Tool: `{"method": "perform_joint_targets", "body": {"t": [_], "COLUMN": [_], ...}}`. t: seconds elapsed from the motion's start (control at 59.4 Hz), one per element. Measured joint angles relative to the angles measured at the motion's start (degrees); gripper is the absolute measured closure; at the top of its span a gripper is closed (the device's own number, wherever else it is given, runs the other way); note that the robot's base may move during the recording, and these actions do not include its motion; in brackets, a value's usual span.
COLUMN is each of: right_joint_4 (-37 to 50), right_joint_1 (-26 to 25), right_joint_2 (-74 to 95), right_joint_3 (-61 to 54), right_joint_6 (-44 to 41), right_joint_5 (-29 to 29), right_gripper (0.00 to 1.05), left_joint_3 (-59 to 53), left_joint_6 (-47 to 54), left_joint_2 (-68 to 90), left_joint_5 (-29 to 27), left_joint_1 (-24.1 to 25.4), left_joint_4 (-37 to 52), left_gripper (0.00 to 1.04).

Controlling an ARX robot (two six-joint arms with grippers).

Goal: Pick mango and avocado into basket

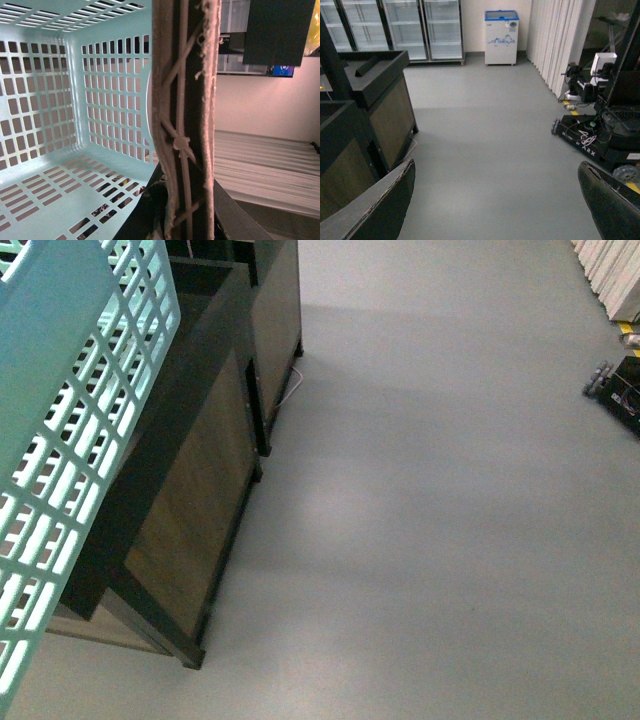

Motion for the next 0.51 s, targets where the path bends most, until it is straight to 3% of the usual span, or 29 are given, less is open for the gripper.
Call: {"method": "perform_joint_targets", "body": {"t": [0.505], "right_joint_4": [0.0], "right_joint_1": [0.0], "right_joint_2": [-0.1], "right_joint_3": [0.0], "right_joint_6": [0.0], "right_joint_5": [0.0], "right_gripper": [0.09], "left_joint_3": [0.0], "left_joint_6": [0.1], "left_joint_2": [0.0], "left_joint_5": [-0.1], "left_joint_1": [0.0], "left_joint_4": [0.0], "left_gripper": [0.97]}}
